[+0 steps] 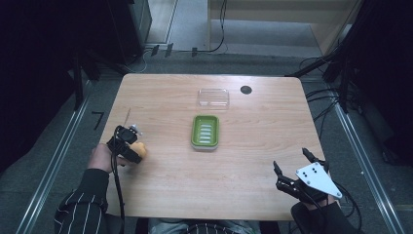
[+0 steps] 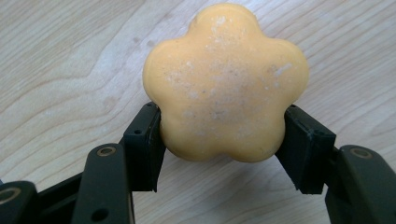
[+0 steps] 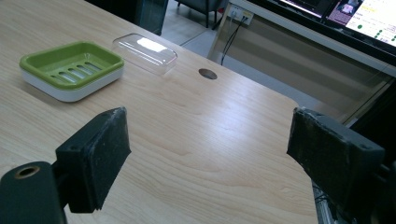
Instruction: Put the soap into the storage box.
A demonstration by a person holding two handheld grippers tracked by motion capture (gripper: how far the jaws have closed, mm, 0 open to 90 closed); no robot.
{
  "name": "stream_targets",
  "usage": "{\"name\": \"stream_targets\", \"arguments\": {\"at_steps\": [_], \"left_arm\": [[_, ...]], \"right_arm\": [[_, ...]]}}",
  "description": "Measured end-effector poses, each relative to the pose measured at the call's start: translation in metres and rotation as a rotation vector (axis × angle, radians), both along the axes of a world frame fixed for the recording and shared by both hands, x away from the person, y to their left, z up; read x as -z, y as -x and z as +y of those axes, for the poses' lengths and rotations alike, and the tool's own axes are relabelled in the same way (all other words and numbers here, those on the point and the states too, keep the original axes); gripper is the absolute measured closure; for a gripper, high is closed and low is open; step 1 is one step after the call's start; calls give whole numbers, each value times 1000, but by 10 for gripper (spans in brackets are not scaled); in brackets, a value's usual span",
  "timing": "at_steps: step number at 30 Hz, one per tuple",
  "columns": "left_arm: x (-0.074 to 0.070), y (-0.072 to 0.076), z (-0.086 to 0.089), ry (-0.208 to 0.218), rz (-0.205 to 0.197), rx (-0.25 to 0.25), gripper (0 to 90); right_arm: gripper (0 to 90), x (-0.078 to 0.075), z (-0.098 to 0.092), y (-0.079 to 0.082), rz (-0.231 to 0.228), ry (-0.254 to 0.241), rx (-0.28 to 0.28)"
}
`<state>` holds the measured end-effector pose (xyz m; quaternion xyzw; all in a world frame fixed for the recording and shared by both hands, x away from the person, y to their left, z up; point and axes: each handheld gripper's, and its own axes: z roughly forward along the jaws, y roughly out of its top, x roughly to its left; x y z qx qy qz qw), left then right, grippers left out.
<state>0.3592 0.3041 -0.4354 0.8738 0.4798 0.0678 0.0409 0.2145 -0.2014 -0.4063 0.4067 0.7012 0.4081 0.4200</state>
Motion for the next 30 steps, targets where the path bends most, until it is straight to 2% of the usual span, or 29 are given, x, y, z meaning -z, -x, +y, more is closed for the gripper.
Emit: {"name": "stream_targets", "arguments": {"at_steps": [8, 30], "left_arm": [[-6, 0, -15, 10, -17, 41, 398], [-14, -9, -48, 11, -11, 134, 398]], "right_arm": [[133, 0, -1, 1, -2, -2, 3], [134, 0, 0, 0, 1, 7, 1]]}}
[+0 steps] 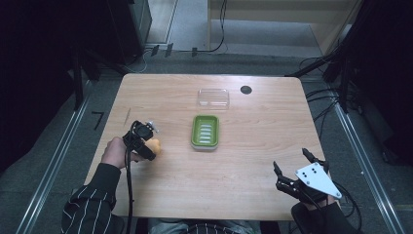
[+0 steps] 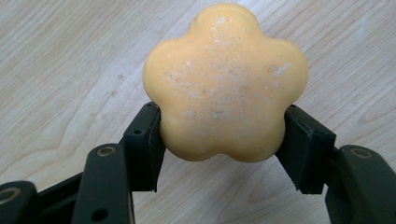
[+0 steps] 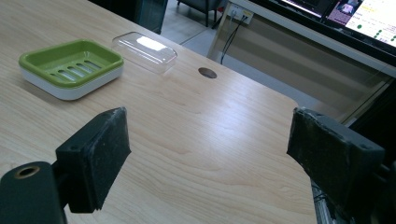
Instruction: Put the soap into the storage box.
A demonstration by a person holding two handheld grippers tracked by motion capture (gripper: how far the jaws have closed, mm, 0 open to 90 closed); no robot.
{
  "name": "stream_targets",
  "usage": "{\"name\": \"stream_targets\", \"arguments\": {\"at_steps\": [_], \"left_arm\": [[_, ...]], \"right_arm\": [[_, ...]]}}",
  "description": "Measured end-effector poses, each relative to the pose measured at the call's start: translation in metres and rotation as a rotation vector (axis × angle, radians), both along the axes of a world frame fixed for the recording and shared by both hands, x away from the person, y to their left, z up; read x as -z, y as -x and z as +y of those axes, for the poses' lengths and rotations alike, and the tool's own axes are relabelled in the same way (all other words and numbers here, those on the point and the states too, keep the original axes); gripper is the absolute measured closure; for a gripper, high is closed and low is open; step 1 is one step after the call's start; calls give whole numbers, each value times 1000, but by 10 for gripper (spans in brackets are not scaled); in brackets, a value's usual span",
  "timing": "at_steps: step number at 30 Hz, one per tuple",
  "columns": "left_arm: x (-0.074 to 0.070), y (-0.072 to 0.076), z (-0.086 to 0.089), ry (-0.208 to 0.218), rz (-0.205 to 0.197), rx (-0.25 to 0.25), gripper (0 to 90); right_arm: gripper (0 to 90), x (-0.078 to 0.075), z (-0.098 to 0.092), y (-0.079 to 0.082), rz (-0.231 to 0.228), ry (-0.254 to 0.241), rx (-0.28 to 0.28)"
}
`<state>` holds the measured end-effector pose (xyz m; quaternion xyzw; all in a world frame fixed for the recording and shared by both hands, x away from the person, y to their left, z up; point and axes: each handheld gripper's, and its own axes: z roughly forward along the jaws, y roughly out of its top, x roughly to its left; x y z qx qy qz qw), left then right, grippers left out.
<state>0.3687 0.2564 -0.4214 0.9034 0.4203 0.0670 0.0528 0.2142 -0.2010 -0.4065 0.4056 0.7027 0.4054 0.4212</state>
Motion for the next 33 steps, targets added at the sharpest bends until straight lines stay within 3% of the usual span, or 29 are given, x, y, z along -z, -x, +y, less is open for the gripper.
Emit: {"name": "stream_targets", "arguments": {"at_steps": [14, 33], "left_arm": [[-6, -14, -19, 3, -20, 38, 398], [-14, -28, -42, 3, -19, 103, 398]], "right_arm": [[133, 0, 0, 0, 0, -4, 2], [134, 0, 0, 0, 3, -4, 2]]}}
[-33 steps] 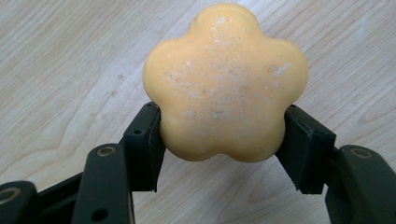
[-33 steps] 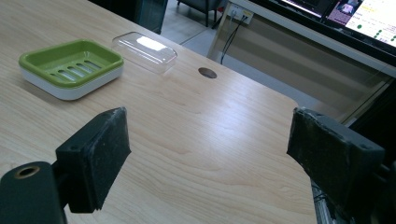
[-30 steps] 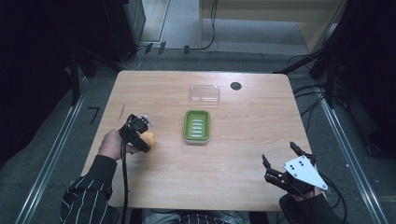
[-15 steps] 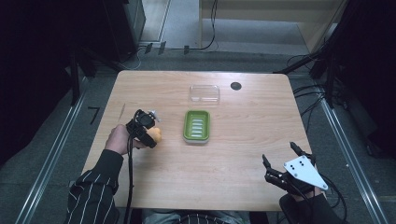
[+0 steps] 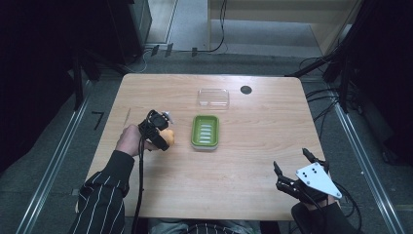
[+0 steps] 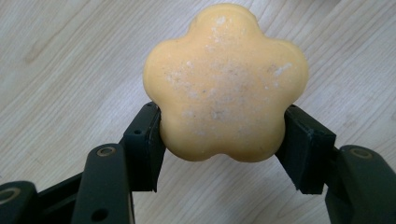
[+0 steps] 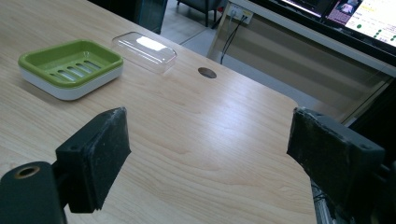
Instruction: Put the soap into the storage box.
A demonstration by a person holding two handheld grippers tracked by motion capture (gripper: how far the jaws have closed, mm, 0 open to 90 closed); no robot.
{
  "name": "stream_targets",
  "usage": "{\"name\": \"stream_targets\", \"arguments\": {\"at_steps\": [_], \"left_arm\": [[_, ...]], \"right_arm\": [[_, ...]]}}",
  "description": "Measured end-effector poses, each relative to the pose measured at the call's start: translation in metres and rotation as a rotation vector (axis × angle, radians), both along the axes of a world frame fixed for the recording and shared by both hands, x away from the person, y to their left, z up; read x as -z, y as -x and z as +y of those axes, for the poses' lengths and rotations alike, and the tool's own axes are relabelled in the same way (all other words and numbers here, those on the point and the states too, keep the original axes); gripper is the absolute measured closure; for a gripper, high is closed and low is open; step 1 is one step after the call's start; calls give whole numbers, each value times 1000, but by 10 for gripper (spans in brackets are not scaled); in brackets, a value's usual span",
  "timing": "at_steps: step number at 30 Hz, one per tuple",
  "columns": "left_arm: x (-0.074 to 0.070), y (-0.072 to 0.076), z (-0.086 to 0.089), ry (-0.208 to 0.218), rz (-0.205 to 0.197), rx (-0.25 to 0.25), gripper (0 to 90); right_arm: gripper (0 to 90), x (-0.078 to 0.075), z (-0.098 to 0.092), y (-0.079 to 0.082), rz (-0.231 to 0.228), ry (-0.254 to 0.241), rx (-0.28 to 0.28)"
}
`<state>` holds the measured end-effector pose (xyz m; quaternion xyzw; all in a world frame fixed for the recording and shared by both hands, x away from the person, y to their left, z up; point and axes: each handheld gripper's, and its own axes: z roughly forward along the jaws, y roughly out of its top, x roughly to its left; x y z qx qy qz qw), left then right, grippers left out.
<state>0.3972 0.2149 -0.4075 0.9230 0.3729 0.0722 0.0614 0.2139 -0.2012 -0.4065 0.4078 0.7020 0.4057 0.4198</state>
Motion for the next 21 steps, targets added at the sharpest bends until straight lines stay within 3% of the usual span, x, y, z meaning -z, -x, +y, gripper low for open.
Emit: {"name": "stream_targets", "arguments": {"at_steps": [15, 21], "left_arm": [[-4, -16, -25, -3, -6, 63, 398], [-6, -19, -30, 3, -11, 65, 398]], "right_arm": [[133, 0, 0, 0, -1, 2, -1], [133, 0, -1, 0, -1, 1, -1]]}}
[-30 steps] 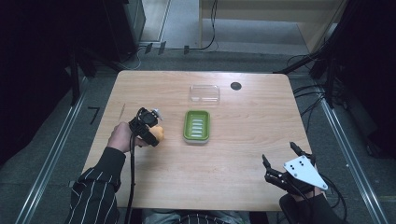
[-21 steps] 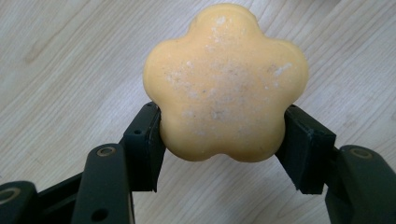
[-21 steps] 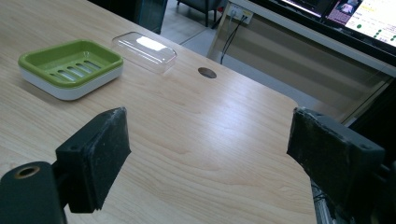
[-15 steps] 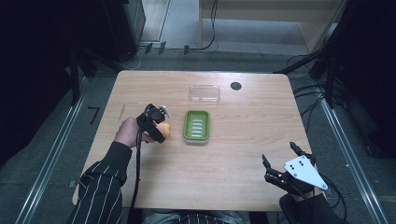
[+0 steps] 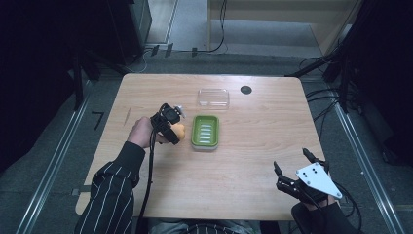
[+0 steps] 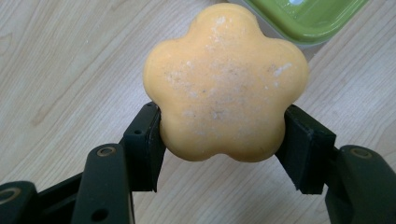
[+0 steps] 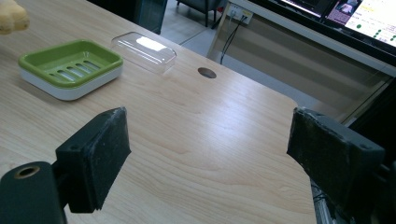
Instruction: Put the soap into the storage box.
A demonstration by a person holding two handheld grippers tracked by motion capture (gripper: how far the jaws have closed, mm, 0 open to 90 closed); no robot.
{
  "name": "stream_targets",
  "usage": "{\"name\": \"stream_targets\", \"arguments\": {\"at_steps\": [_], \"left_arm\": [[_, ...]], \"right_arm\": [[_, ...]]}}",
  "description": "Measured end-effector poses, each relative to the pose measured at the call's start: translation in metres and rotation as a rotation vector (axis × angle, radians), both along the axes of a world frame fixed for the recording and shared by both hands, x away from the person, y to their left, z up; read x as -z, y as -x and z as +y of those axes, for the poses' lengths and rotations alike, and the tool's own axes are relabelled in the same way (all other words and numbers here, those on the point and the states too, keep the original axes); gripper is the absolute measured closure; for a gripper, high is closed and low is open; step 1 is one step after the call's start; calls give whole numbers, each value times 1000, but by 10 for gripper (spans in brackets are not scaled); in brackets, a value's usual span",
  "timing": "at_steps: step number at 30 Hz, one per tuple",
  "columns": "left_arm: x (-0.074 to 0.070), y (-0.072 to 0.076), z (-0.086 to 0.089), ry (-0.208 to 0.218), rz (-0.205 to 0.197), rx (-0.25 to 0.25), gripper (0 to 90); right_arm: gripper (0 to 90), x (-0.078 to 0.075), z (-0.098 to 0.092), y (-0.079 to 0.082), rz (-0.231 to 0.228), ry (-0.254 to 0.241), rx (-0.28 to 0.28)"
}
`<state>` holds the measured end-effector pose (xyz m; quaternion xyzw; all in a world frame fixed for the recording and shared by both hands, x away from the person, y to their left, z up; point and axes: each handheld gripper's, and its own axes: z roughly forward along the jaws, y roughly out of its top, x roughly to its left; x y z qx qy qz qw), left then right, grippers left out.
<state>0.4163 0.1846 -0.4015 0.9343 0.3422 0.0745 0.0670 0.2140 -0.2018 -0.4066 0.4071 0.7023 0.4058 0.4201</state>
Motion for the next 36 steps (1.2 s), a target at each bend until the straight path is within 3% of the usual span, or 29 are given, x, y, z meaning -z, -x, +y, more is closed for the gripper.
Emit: {"name": "stream_targets", "arguments": {"at_steps": [9, 36], "left_arm": [[-7, -6, -9, 14, -27, 25, 398], [-7, -15, -38, 12, -31, 109, 398]], "right_arm": [[133, 0, 1, 0, -2, 2, 0], [133, 2, -5, 0, 2, -9, 13]]}}
